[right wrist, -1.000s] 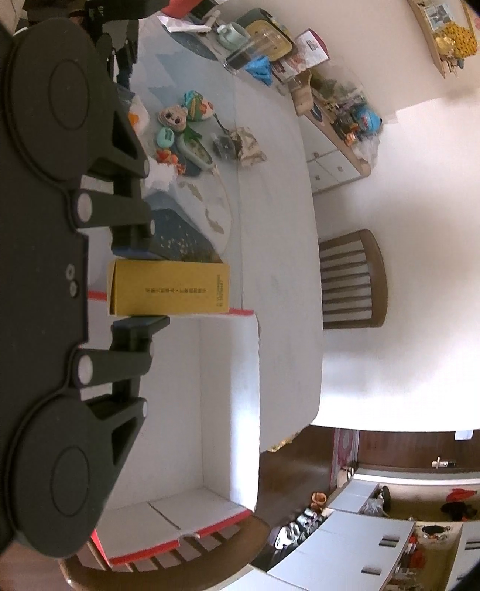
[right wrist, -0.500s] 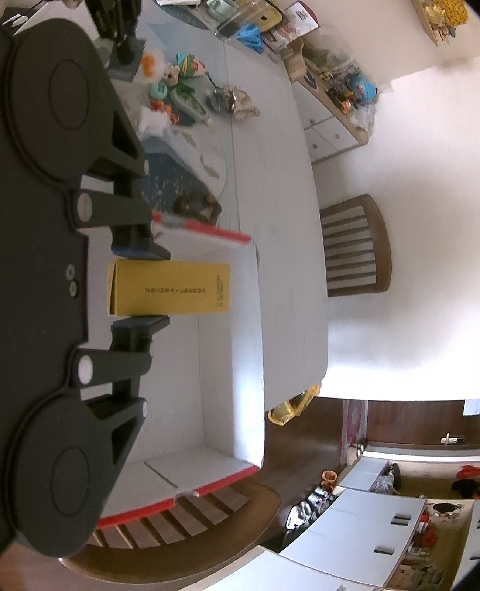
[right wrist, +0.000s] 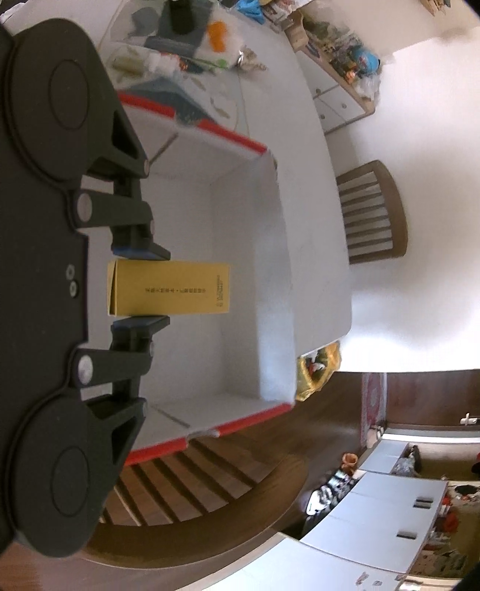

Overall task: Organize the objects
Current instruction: 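Carry the yellow box and printed bag over the red cardboard box, then lower and release the yellow box with the right gripper while the left releases the bag, then withdraw both grippers from the box back over the table, then grasp the white plastic bag with the right gripper while the left grasps the bunny plush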

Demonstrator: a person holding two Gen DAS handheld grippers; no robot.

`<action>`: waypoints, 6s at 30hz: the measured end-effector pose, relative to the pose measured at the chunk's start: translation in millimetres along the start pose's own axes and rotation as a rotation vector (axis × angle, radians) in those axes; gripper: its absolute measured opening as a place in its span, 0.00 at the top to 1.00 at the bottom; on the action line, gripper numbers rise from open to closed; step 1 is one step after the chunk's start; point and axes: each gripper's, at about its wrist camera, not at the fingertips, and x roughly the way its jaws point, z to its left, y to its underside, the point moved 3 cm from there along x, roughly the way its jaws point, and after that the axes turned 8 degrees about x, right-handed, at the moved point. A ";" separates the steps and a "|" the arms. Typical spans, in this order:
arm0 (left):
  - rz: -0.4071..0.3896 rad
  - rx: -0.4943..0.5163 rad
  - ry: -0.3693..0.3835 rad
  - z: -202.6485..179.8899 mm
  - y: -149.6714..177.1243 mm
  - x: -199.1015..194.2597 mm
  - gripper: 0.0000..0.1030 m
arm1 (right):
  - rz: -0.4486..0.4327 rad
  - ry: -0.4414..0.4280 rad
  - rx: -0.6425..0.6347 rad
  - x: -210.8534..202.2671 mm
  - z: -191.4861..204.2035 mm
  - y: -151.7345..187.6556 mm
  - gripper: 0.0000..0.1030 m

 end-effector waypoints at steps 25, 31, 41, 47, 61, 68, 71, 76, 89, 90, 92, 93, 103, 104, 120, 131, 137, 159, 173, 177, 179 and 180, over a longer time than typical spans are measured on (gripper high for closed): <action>0.281 0.194 0.114 -121.5 -51.4 170.7 0.85 | 0.206 0.051 -0.084 67.5 -19.5 15.4 0.73; 0.354 0.208 0.119 -122.5 -47.5 188.3 0.85 | 0.256 0.080 -0.105 77.3 -16.1 19.0 0.73; 0.371 0.204 0.128 -121.1 -46.1 192.4 0.83 | 0.288 0.083 -0.095 88.4 -10.3 21.7 0.72; 0.348 0.197 0.120 -120.9 -48.0 190.3 0.80 | 0.276 0.084 -0.096 85.6 -10.0 18.9 0.71; 0.214 0.136 0.129 -109.6 -56.6 134.6 0.80 | 0.153 0.020 -0.069 33.5 -4.5 5.1 0.69; 0.116 0.101 0.129 -95.5 -54.3 90.8 0.80 | 0.071 -0.019 -0.060 4.3 11.2 5.3 0.69; 0.074 0.091 0.124 -86.6 -52.5 72.5 0.80 | 0.017 -0.034 -0.062 -11.9 18.8 4.0 0.68; 0.007 0.071 0.103 -69.1 -45.9 42.3 0.80 | -0.048 -0.065 -0.061 -34.8 35.6 3.9 0.64; -0.100 0.004 0.009 1.7 -4.8 -22.7 0.37 | -0.128 -0.103 -0.023 -49.8 101.2 20.1 0.46; -0.104 0.001 0.000 7.7 -0.7 -26.8 0.36 | -0.136 -0.108 -0.018 -50.5 107.4 22.0 0.42; -0.120 -0.002 -0.014 18.4 7.5 -35.9 0.34 | -0.153 -0.113 -0.017 -52.7 118.1 26.3 0.35; -0.128 -0.003 -0.023 24.3 11.9 -41.1 0.32 | -0.160 -0.113 -0.018 -53.8 124.0 28.4 0.32; -0.168 -0.045 -0.071 79.2 52.5 -79.2 0.25 | -0.213 -0.123 0.006 -59.0 177.1 45.4 0.12; -0.170 -0.048 -0.073 83.9 56.3 -82.2 0.25 | -0.219 -0.120 0.009 -59.8 180.8 48.1 0.10; -0.171 -0.124 -0.056 157.4 99.4 -104.9 0.00 | -0.180 -0.206 -0.073 -57.6 266.6 68.9 0.01; -0.185 -0.177 -0.018 193.9 117.6 -101.0 0.00 | -0.185 -0.212 -0.133 -54.1 298.9 72.7 0.01; -0.136 -0.179 -0.040 212.8 129.8 -82.3 0.00 | -0.179 -0.242 -0.169 -43.5 310.9 67.0 0.01; -0.050 -0.102 -0.107 240.4 162.2 -3.1 0.00 | 0.086 -0.135 -0.165 72.4 319.6 72.1 0.25; -0.020 -0.158 -0.110 261.5 162.9 25.3 0.00 | 0.175 -0.096 -0.150 117.7 323.4 73.6 0.36; -0.020 -0.177 -0.103 267.1 165.3 26.6 0.05 | 0.183 -0.102 -0.150 121.6 324.4 73.8 0.40; -0.014 -0.169 -0.099 266.0 165.6 28.6 0.12 | 0.187 -0.101 -0.149 123.8 325.2 73.7 0.44; -0.012 -0.165 -0.095 265.0 165.4 29.5 0.17 | 0.188 -0.098 -0.150 124.7 325.6 73.9 0.46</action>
